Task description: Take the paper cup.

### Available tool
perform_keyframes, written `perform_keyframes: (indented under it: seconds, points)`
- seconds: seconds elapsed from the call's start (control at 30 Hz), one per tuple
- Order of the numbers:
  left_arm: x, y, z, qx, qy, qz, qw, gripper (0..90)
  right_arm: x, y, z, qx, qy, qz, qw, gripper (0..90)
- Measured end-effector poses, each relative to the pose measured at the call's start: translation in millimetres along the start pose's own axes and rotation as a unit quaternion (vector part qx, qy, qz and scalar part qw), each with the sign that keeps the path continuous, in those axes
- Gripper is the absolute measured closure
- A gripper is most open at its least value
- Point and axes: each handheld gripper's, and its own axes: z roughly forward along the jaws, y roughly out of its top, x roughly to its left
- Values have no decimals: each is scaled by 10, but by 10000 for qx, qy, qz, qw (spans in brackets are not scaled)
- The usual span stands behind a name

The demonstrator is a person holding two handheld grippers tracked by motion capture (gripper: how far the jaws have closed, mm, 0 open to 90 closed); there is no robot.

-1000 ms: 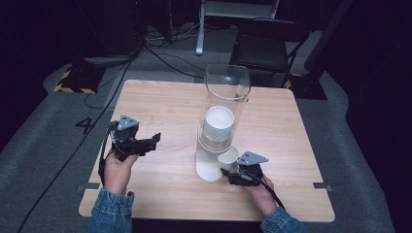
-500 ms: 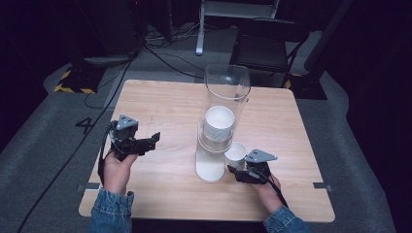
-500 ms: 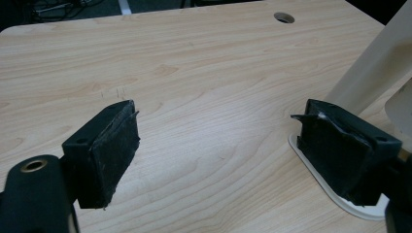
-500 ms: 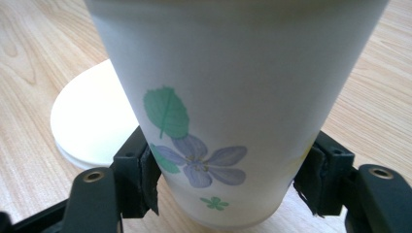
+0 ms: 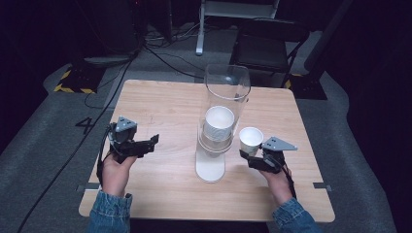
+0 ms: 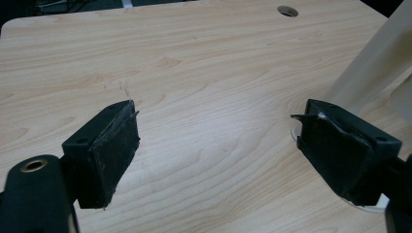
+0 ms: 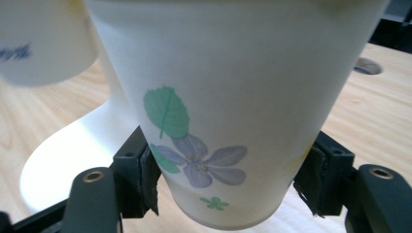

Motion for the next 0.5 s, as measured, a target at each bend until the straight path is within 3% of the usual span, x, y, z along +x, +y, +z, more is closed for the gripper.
perform_keyframes:
  seconds: [0.17,0.3,0.5]
  points:
    - [7,-49,-29,62,47,27,10000,152,-163,77,-57,-203,-146,128,9996,346]
    - [16,-92,-69,88,73,51,9999,152,-302,111,-60,-199,-254,287,9991,346]
    - [49,-169,-147,104,197,12,9998,151,-506,136,-47,-123,-528,277,9981,344]
